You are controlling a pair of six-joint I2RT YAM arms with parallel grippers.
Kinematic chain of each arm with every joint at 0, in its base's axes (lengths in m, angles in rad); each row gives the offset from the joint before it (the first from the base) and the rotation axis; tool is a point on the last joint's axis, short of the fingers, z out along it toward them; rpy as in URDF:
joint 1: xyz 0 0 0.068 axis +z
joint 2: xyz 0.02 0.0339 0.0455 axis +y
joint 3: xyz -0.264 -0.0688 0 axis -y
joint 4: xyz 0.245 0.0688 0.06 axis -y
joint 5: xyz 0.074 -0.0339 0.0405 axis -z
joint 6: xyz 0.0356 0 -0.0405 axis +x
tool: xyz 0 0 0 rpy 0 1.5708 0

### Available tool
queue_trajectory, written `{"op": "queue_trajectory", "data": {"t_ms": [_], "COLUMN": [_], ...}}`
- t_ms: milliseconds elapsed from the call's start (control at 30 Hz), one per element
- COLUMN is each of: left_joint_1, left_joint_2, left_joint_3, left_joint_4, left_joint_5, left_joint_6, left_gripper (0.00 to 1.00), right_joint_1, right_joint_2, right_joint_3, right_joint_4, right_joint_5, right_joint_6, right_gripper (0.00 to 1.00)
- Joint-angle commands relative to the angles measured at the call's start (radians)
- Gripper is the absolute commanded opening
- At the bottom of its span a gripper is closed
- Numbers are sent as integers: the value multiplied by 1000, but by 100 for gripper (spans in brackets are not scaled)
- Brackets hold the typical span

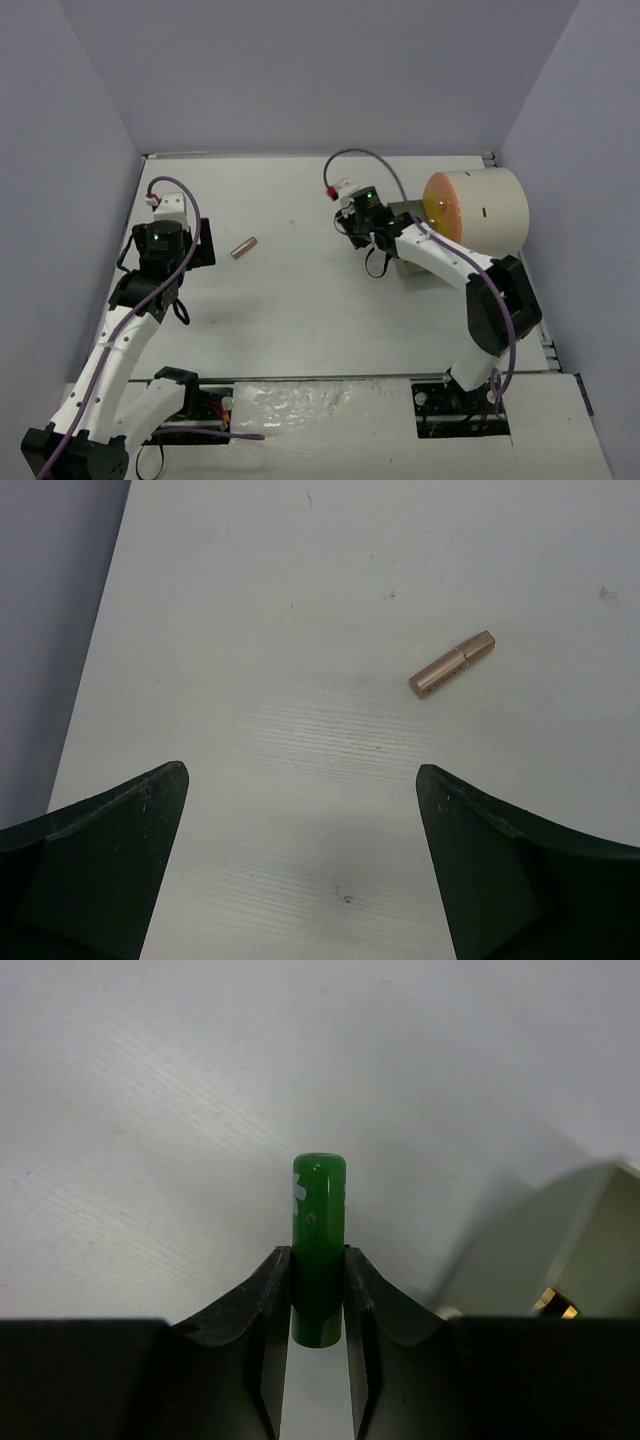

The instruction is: Organize the makeup

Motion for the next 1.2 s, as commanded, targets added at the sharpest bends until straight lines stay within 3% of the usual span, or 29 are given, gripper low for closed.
{"op": "queue_trajectory", "data": {"t_ms": [0,133,400,767,967,1167], "left_joint_1": [10,10,10,10,10,4], "left_joint_2": [5,8,12,55,113,256], "left_joint_3": [10,10,10,19,21,61], "left_joint_4": [55,55,55,47,63,108], "left_joint_5": [5,7,8,61,142,269], "left_joint_6": [-5,-6,-6,3,16,44], "left_gripper": [97,97,97,97,97,97], "right_joint_1": [-105,-160,-242,-261,-261,-258], "right_joint_2": [-194,-246,-163,-185,-240,-383], "right_joint_3": [-76,-135,-117,-114,-117,-130], "right_joint_4": [26,22,-30,-30,-39,-34], "right_joint_5": [216,310,288,265,218,64], "right_joint_6": [129,179,260,274,275,280], "right_gripper": [0,0,8,42,47,56]}}
